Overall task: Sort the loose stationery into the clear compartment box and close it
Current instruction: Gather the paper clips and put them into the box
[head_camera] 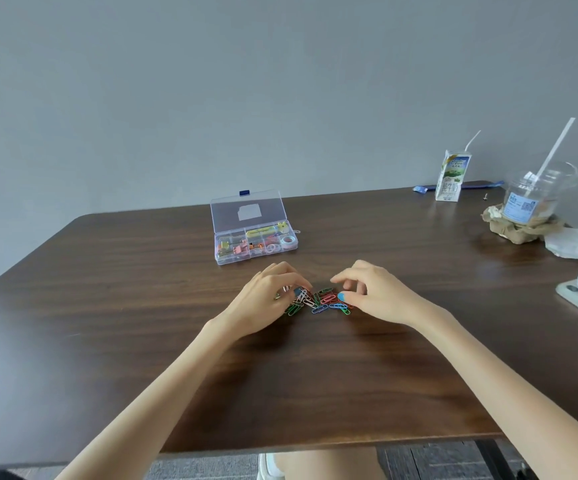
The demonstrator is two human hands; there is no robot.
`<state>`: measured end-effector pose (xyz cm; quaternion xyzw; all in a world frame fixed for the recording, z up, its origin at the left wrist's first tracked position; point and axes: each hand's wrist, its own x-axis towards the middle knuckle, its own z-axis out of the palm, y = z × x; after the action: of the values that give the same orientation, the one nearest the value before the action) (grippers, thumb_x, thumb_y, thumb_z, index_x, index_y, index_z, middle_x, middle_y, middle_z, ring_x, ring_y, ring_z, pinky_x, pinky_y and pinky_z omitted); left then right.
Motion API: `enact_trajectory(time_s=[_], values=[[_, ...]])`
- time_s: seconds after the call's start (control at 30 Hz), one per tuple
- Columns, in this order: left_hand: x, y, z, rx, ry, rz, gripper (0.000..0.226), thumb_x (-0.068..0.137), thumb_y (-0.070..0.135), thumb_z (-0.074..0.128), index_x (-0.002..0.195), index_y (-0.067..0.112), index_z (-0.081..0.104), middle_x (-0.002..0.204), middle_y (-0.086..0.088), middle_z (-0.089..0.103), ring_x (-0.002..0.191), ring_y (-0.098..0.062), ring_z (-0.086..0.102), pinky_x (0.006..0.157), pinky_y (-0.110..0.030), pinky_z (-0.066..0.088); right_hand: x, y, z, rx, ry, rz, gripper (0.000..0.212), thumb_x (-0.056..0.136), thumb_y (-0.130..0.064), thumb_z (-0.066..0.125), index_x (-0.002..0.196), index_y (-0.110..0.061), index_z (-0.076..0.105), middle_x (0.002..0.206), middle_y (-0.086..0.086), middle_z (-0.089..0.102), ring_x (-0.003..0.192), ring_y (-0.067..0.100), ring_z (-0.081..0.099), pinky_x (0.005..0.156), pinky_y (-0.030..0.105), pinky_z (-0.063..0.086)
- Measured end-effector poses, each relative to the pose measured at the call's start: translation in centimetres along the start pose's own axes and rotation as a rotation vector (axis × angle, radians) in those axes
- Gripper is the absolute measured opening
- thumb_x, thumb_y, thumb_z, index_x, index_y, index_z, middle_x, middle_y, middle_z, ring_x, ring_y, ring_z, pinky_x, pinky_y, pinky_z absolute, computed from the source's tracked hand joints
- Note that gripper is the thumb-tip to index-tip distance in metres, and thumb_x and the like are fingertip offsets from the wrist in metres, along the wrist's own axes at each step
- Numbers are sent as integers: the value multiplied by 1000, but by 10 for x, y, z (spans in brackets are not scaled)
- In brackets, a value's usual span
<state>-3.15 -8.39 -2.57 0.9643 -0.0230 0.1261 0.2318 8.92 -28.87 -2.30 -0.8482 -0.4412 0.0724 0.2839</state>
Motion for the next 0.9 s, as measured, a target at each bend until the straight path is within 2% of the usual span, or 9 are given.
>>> enact_trajectory(time_s=[0.1, 0.2, 0.3, 0.37, 0.47, 0.6, 0.7, 0.77, 0.9], values=[[-7, -5, -3, -35, -17, -36, 32, 87, 31, 51, 118, 37, 60, 118, 16, 51, 112, -4, 47, 97, -35, 42, -1, -8, 4, -58, -65, -14, 30, 89, -30, 60, 119, -30, 62, 105, -5, 47, 76, 3, 49, 75, 27, 43], [-13, -11, -8, 12, -116, -70, 51, 77, 52, 53, 128, 45, 49, 133, 19, 44, 125, -6, 39, 106, -44, 35, -4, -12, 4, -38, -31, -17, 28, 88, -25, 61, 116, -27, 62, 106, -4, 47, 73, 7, 53, 80, 32, 49], [-16, -16, -13, 62, -184, -101, 65, 76, 50, 59, 137, 43, 41, 144, 16, 36, 132, -9, 32, 109, -42, 29, -8, -8, 0, -29, 28, 39, 28, 86, -24, 63, 114, -24, 61, 104, -4, 50, 74, 8, 55, 79, 29, 49], [-17, -18, -15, 74, -142, -99, 64, 78, 43, 64, 139, 37, 43, 141, 12, 38, 128, -8, 35, 107, -36, 34, -10, -4, -2, -29, 26, 87, 25, 84, -23, 65, 109, -22, 63, 100, -4, 52, 78, 9, 55, 77, 25, 45], [-16, -16, -16, 69, -101, -130, 61, 82, 35, 68, 138, 33, 46, 129, 11, 40, 115, -6, 44, 95, -26, 42, -10, -6, -1, -4, -1, 101, 25, 81, -23, 69, 105, -18, 66, 98, -4, 54, 75, 4, 53, 74, 20, 41], [-13, -11, -16, 108, -102, -145, 55, 81, 42, 67, 133, 37, 49, 113, 11, 47, 107, -8, 48, 90, -30, 44, -4, -16, 6, 21, -37, 71, 36, 78, -24, 74, 112, -15, 66, 102, -2, 53, 75, 6, 55, 72, 18, 41], [-10, -8, -14, 119, -126, -144, 59, 81, 48, 67, 135, 38, 47, 114, 11, 46, 104, -6, 47, 88, -31, 44, 0, -19, 9, 9, -55, 51, 50, 77, -30, 76, 123, -20, 59, 106, -2, 50, 79, 10, 54, 76, 23, 43], [-7, -7, -14, 167, -154, -131, 58, 82, 51, 65, 136, 38, 47, 117, 11, 43, 103, -6, 45, 88, -31, 43, 2, -19, 12, -14, -69, 36, 56, 78, -35, 76, 129, -25, 55, 109, -4, 47, 77, 4, 49, 76, 24, 40], [-4, -7, -9, 134, -109, -128, 37, 86, 40, 64, 123, 38, 59, 111, 11, 46, 93, -8, 50, 82, -31, 45, 5, -18, 22, -4, 3, 5, 43, 81, -33, 73, 122, -26, 64, 105, -6, 47, 71, -1, 42, 74, 25, 36]])
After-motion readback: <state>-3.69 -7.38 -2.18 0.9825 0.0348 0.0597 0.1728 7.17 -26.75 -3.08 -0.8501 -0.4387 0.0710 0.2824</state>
